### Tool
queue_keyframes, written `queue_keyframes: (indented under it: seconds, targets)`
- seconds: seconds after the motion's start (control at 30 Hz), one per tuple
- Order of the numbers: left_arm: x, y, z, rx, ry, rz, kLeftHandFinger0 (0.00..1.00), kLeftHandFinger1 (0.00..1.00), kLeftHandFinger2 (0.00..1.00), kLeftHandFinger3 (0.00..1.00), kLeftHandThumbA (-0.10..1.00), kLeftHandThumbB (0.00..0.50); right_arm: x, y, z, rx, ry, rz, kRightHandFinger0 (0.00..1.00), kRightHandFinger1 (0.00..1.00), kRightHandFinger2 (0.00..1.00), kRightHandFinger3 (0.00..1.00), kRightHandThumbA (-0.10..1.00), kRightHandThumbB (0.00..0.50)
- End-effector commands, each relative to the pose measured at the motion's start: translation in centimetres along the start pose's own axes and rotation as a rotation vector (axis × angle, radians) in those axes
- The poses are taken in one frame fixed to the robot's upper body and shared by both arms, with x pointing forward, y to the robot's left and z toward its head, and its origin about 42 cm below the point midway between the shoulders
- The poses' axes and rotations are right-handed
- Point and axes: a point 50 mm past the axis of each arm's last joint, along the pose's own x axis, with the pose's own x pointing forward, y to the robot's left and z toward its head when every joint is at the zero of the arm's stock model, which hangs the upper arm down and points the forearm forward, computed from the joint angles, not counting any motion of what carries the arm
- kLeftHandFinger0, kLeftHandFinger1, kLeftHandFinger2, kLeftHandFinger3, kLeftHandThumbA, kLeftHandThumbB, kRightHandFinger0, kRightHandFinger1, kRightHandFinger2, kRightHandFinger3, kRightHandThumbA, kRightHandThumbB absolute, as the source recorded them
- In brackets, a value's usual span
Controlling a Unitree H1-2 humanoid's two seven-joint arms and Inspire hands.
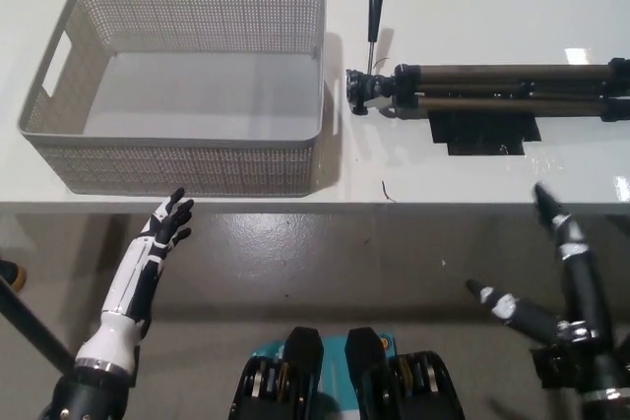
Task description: The robot uses its right hand to pick the tripod on the desk and places it into a rectangular container on the left.
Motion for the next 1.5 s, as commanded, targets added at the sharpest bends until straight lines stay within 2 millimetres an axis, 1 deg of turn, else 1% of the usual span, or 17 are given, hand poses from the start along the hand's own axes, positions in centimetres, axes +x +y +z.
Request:
queue_keyframes:
  seconds: [0.0, 0.13, 0.23, 0.3, 0.4, 0.43, 0.53, 0.67, 0.77, 0.8, 0.87, 0.9, 0.97, 1.03, 1.27, 1.4, 1.47]
  targets:
    - [-0.5, 0.2, 1.7, -0.003, -0.049, -0.062, 1.0, 1.0, 1.0, 1.0, 1.0, 0.5, 2.0, -3.8, 4.9, -0.273, -0.161, -0.043, 1.0, 1.0, 1.0, 1.0, 1.0, 0.5]
    - [-1.4, 0.5, 1.4, 0.024, -0.046, -0.082, 1.0, 1.0, 1.0, 1.0, 1.0, 0.5, 6.1, -7.5, 10.0, -0.46, -0.255, -0.063, 1.0, 1.0, 1.0, 1.0, 1.0, 0.5]
    - [-1.8, 0.6, 1.4, 0.038, -0.036, -0.091, 1.0, 1.0, 1.0, 1.0, 1.0, 0.5, 8.0, -9.0, 11.6, -0.529, -0.277, -0.053, 1.0, 1.0, 1.0, 1.0, 1.0, 0.5]
    - [-2.4, 0.8, 1.1, 0.051, -0.032, -0.11, 1.0, 1.0, 1.0, 1.0, 1.0, 0.5, 10.2, -10.8, 13.8, -0.627, -0.307, -0.044, 1.0, 1.0, 1.0, 1.0, 1.0, 0.5]
    - [-2.7, 0.9, 1.0, 0.072, -0.027, -0.124, 1.0, 1.0, 1.0, 1.0, 1.0, 0.5, 11.4, -11.9, 15.3, -0.688, -0.307, -0.026, 1.0, 1.0, 1.0, 1.0, 1.0, 0.5]
    - [-3.1, 0.9, 0.8, 0.085, -0.023, -0.139, 1.0, 1.0, 1.0, 1.0, 1.0, 0.5, 12.5, -12.6, 16.5, -0.737, -0.299, -0.011, 1.0, 1.0, 1.0, 1.0, 1.0, 0.5]
    - [-3.6, 1.3, 0.4, 0.088, -0.014, -0.158, 1.0, 1.0, 1.0, 1.0, 1.0, 0.5, 16.2, -13.6, 17.7, -0.795, -0.262, 0.042, 1.0, 1.0, 1.0, 1.0, 0.97, 0.479]
    - [-4.0, 1.5, 0.0, 0.097, -0.007, -0.164, 1.0, 1.0, 1.0, 1.0, 1.0, 0.5, 20.0, -13.3, 18.7, -0.829, -0.194, 0.135, 1.0, 1.0, 1.0, 1.0, 0.88, 0.453]
    - [-4.1, 1.5, -0.2, 0.103, 0.005, -0.161, 1.0, 1.0, 1.0, 1.0, 1.0, 0.5, 23.9, -12.2, 18.9, -0.84, -0.13, 0.241, 1.0, 1.0, 1.0, 1.0, 0.91, 0.496]
    - [-4.1, 1.4, -0.3, 0.109, 0.003, -0.161, 1.0, 1.0, 1.0, 1.0, 1.0, 0.5, 25.5, -11.7, 18.8, -0.814, -0.08, 0.307, 1.0, 1.0, 1.0, 1.0, 0.91, 0.48]
    - [-4.1, 1.4, -0.4, 0.112, 0.002, -0.16, 1.0, 1.0, 1.0, 1.0, 1.0, 0.5, 26.6, -11.5, 18.7, -0.781, -0.054, 0.358, 1.0, 1.0, 1.0, 1.0, 0.89, 0.463]
    - [-4.1, 1.3, -0.5, 0.114, 0.007, -0.161, 1.0, 1.0, 1.0, 1.0, 1.0, 0.5, 28.1, -11.2, 18.5, -0.72, -0.011, 0.431, 1.0, 1.0, 1.0, 1.0, 0.87, 0.434]
    - [-4.1, 1.2, -0.8, 0.112, 0.013, -0.164, 1.0, 1.0, 1.0, 1.0, 1.0, 0.5, 30.1, -10.7, 18.1, -0.668, 0.077, 0.489, 1.0, 1.0, 1.0, 1.0, 0.9, 0.496]
    - [-4.1, 1.2, -1.1, 0.116, 0.018, -0.161, 1.0, 1.0, 1.0, 1.0, 1.0, 0.5, 32.6, -9.4, 17.2, -0.618, 0.161, 0.558, 1.0, 1.0, 1.0, 1.0, 0.93, 0.5]
    - [-4.4, 1.1, -1.8, 0.12, 0.047, -0.169, 1.0, 1.0, 1.0, 1.0, 1.0, 0.5, 36.4, -5.9, 14.5, -0.523, 0.334, 0.643, 1.0, 1.0, 1.0, 1.0, 0.93, 0.5]
    - [-4.6, 1.1, -2.3, 0.12, 0.06, -0.167, 1.0, 1.0, 1.0, 1.0, 1.0, 0.5, 37.2, -4.4, 12.4, -0.44, 0.414, 0.636, 1.0, 1.0, 1.0, 1.0, 0.88, 0.5]
    - [-4.6, 1.1, -2.5, 0.123, 0.056, -0.171, 1.0, 1.0, 1.0, 1.0, 1.0, 0.5, 37.4, -3.9, 11.3, -0.431, 0.418, 0.662, 1.0, 1.0, 1.0, 1.0, 0.92, 0.494]
